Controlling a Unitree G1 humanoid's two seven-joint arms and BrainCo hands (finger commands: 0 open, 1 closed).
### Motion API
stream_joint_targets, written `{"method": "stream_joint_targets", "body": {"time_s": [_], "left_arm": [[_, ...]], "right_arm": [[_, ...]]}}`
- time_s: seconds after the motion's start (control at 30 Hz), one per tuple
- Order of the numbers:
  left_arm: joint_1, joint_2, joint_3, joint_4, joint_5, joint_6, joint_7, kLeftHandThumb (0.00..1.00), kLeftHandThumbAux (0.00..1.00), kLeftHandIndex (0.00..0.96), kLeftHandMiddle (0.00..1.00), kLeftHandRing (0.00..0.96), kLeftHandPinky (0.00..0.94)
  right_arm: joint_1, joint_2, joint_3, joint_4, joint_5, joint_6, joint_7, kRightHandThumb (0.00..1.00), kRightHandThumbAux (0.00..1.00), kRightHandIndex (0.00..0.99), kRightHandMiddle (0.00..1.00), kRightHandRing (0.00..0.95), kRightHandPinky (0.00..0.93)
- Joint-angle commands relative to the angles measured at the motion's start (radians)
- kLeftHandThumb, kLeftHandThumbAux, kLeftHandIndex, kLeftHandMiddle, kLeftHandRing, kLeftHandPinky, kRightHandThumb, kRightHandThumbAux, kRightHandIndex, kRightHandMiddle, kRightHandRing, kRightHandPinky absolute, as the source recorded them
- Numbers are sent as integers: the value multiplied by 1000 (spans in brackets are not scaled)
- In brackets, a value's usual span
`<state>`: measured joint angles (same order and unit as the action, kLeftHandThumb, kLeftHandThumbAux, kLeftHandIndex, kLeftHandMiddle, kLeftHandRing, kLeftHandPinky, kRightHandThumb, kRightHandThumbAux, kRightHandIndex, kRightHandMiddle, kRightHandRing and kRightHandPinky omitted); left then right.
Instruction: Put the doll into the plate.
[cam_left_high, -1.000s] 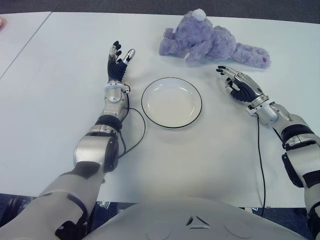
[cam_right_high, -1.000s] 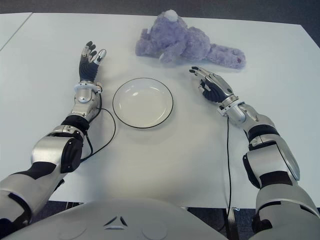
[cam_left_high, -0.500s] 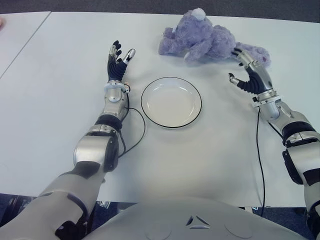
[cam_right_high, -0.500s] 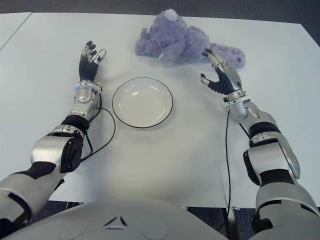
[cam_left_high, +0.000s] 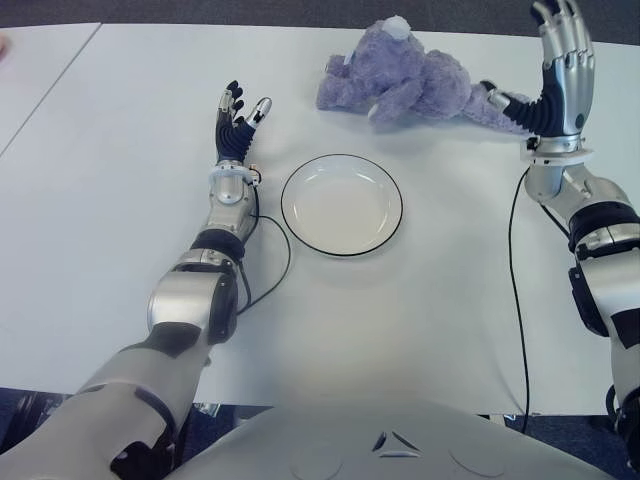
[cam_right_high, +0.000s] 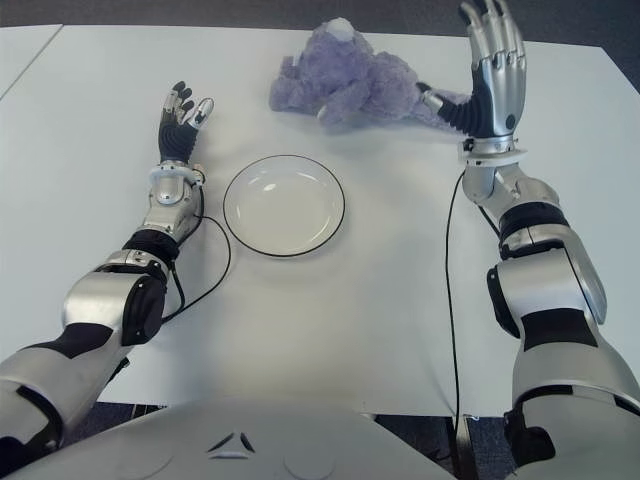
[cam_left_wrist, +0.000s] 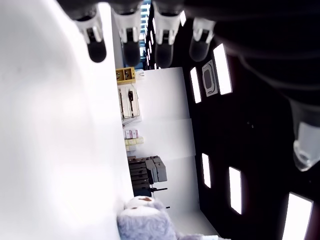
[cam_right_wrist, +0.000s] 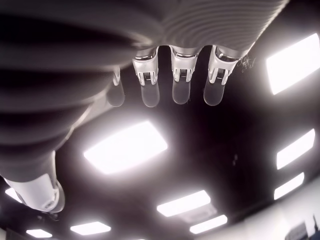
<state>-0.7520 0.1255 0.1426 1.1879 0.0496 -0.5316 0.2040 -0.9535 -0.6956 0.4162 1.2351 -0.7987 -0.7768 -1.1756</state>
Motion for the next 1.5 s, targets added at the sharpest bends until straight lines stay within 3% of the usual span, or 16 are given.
{"method": "stream_joint_targets", "body": {"time_s": [0.03,0.3,0.77,0.97,1.27,1.5], "left_arm": [[271,-105,-13,163,22,98,-13,0,494,72,95,85,77],[272,-110,-15,162,23,91,-7,0,494,92,107,97,96],[269,-115,-9,163,19,84,-13,0,482,122,127,112,88],[269,-117,-9,163,20,75,-9,0,464,129,131,116,77],[268,-117,-12,164,22,78,-9,0,439,132,128,110,50],[269,-120,-14,162,23,81,-2,0,442,132,137,114,66]], "right_arm": [[-33,4,38,63,-46,65,-39,259,570,0,0,0,6],[-61,2,41,87,-24,98,57,277,574,0,0,0,7],[-118,62,-4,138,52,257,453,384,609,0,0,0,13],[-147,95,-3,143,48,329,562,341,608,0,0,0,2],[-155,184,22,149,26,390,685,220,648,0,0,0,0],[-119,250,36,157,20,411,752,240,629,0,0,0,51]]}}
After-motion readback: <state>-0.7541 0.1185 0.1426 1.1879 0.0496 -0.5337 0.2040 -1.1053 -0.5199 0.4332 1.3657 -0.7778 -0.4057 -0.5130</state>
